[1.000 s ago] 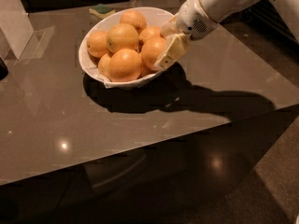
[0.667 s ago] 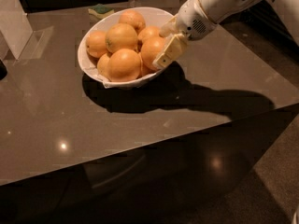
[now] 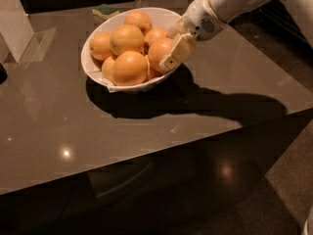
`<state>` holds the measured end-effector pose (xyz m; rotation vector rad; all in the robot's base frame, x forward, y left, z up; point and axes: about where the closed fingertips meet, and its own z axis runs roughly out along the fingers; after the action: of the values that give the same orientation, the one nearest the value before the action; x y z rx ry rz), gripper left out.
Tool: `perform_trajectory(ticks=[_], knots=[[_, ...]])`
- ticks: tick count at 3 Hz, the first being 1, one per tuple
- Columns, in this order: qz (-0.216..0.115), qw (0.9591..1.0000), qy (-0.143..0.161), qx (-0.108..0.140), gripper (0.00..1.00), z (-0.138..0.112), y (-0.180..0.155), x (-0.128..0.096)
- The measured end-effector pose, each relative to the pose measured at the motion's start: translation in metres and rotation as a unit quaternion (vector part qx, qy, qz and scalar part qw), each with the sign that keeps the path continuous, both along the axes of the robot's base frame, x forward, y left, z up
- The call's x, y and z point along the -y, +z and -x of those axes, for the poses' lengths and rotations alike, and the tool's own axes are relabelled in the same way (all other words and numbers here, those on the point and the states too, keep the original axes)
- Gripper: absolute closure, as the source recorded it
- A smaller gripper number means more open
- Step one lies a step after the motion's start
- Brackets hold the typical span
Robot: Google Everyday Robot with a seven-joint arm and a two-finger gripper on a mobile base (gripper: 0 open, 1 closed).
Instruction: Pick orange from white bowl
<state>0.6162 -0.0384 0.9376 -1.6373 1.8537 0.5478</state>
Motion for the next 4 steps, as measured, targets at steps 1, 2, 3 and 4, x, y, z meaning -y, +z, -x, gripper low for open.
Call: perform_trajectory(ticks=[1,2,3,4], knots=[[0.000,1.0000,0.000,0.000,0.68,-0.0001,0.0014,0.0006],[-0.001,1.0000,-0.004,-0.006,0.91,0.0007,-0.0017,0.0006],[-0.001,0.9999,-0.007,-0.012,1.00,0.0005,-0.0033,0.0000],[-0.020,0.9998,0.000,0.005,1.00,0.0071,-0.0024,-0.0027]])
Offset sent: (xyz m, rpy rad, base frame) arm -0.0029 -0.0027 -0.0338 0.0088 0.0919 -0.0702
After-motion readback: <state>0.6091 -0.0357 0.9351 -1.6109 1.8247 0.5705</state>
